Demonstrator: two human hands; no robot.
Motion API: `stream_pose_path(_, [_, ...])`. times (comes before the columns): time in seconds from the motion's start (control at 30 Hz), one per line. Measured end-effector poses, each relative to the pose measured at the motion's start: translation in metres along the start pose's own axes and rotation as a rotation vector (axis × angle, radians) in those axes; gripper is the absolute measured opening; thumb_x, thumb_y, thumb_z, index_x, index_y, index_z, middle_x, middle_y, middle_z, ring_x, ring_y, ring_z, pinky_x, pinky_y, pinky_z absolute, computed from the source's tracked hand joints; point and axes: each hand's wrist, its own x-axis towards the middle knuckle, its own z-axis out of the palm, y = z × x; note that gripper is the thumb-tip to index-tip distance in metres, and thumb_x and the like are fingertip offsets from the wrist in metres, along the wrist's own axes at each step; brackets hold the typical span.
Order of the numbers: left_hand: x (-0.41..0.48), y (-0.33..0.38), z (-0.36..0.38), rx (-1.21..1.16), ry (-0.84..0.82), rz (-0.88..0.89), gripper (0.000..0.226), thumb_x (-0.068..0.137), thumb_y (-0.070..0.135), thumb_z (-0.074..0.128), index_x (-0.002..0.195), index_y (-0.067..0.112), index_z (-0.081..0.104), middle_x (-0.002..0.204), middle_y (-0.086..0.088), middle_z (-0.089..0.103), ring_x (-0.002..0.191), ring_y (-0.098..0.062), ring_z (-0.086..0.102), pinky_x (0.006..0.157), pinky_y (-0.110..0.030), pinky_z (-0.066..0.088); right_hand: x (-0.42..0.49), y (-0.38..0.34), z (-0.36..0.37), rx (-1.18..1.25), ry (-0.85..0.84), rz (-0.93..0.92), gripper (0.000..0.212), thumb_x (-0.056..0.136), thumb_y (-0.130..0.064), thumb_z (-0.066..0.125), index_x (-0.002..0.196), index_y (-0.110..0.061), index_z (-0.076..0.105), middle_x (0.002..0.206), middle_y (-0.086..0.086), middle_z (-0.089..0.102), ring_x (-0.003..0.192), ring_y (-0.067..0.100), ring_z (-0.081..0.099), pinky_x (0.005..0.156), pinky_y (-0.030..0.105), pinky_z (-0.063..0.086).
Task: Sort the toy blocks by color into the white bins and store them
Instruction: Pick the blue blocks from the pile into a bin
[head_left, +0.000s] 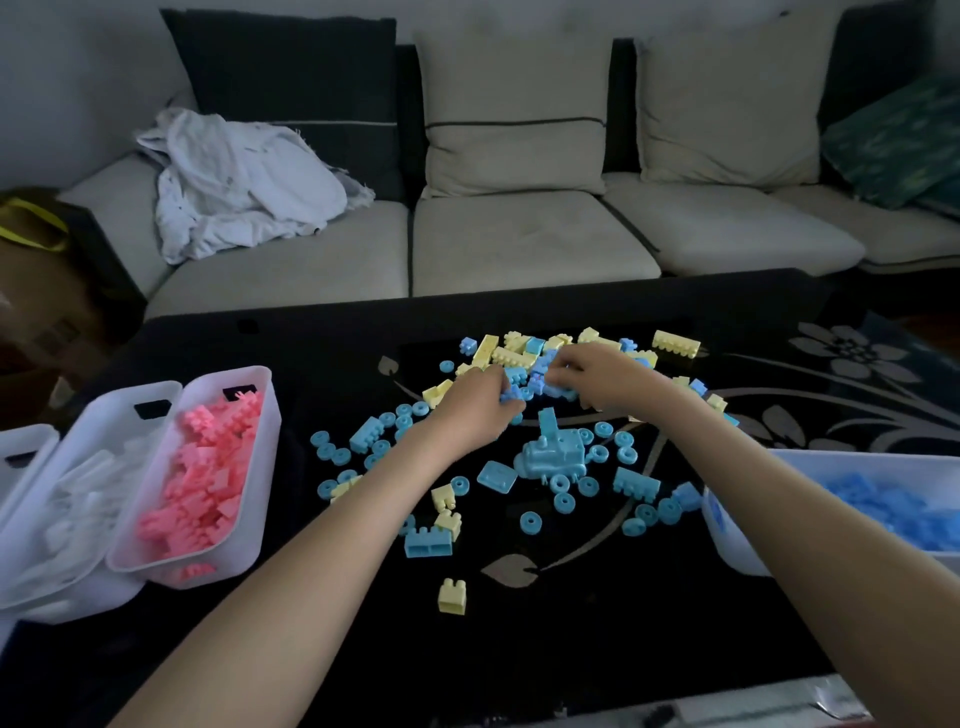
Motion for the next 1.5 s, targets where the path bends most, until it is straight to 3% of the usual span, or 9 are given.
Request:
stream_pose_path(0.17, [-0.02,0.031,-0.006,-0.01,-0.002,-0.003,0.023,0.096,0.028,0.05,0.11,0.01,0.048,0.087,-0.002,0.053,0.075,-0.017,0.052,0.063,-0.028,0.04,-0.027,0.008,-0.009,0.035,-0.035,0.042,0.018,0.095,-0.029,0.052,0.098,-0.013,0.06,0.088,0.001,0.059,0.066,0.011,0.053,0.059,0.022,0.044])
stream_pose_path(0.3, [-0.04,0.046,-0.003,-0.05,-0.011,-0.016,0.021,0.096,0.029,0.05,0.108,0.012,0.046,0.078,0.004,0.047,0.06,-0.008,0.043,0.051,-0.022,0.033,-0.038,0.018,0.01,0.022,-0.071,0.074,0.019,0.094,-0.031,0.052,0.101,-0.014,0.056,0.094,0.003,0.062,0.069,0.013,0.054,0.06,0.024,0.042])
stream_pose_path(0.57, [-0.047,0.07,0.002,-0.205,0.089,-0.05,0.028,0.096,0.035,0.05,0.113,0.012,0.05,0.086,0.004,0.051,0.064,-0.006,0.046,0.049,-0.018,0.032,-0.06,0.024,-0.008,0.109,0.131,0.105,0.021,0.093,-0.032,0.052,0.101,-0.013,0.052,0.092,0.007,0.061,0.072,0.018,0.053,0.062,0.03,0.041])
stream_pose_path(0.8, [-0.05,0.153,0.04,-0.193,-0.106,0.179,0.031,0.096,0.032,0.051,0.119,0.012,0.051,0.1,-0.006,0.058,0.086,-0.024,0.058,0.062,-0.031,0.038,-0.122,0.077,-0.071,0.019,0.264,0.166,0.019,0.091,-0.025,0.051,0.099,-0.011,0.061,0.091,0.005,0.063,0.078,0.019,0.058,0.067,0.03,0.045])
stream_pose_path(0.97, [-0.056,0.204,0.082,-0.078,-0.313,0.359,0.033,0.097,0.027,0.048,0.128,0.014,0.047,0.119,-0.008,0.057,0.09,-0.018,0.056,0.069,-0.027,0.04,-0.172,0.124,-0.088,-0.011,0.18,0.246,0.008,0.089,-0.019,0.054,0.094,-0.02,0.061,0.092,0.0,0.062,0.077,0.013,0.056,0.067,0.026,0.044])
stream_pose_path(1.1, [-0.049,0.211,0.105,0.146,-0.355,0.469,0.037,0.097,0.026,0.045,0.133,0.016,0.045,0.127,-0.011,0.055,0.112,-0.026,0.053,0.092,-0.036,0.043,-0.198,0.149,-0.087,-0.067,0.047,0.277,0.034,0.086,-0.016,0.058,0.119,-0.025,0.055,0.115,-0.008,0.059,0.107,0.011,0.056,0.091,0.027,0.044])
stream_pose_path(1.23, [-0.041,0.204,0.096,0.108,-0.317,0.481,0.036,0.1,0.02,0.039,0.135,0.013,0.046,0.137,-0.007,0.048,0.127,-0.022,0.043,0.103,-0.034,0.037,-0.197,0.141,-0.091,-0.011,0.089,0.24,0.041,0.087,-0.005,0.052,0.126,-0.019,0.053,0.113,-0.006,0.056,0.11,0.009,0.053,0.09,0.021,0.041])
stream_pose_path(1.37, [-0.037,0.174,0.066,0.0,-0.149,0.449,0.029,0.1,0.015,0.039,0.123,0.012,0.056,0.125,-0.006,0.056,0.113,-0.019,0.052,0.089,-0.028,0.043,-0.166,0.11,-0.091,-0.055,0.252,0.145,0.028,0.09,-0.012,0.052,0.116,-0.02,0.059,0.104,-0.001,0.063,0.101,0.017,0.06,0.087,0.026,0.046])
stream_pose_path(1.5, [-0.024,0.113,0.034,0.0,0.002,0.285,0.033,0.101,0.016,0.033,0.131,0.015,0.046,0.105,-0.005,0.058,0.08,-0.019,0.057,0.061,-0.028,0.04,-0.129,0.067,-0.06,-0.066,-0.029,0.025,0.053,0.09,-0.013,0.054,0.14,-0.019,0.039,0.129,0.003,0.052,0.12,0.018,0.05,0.095,0.024,0.038])
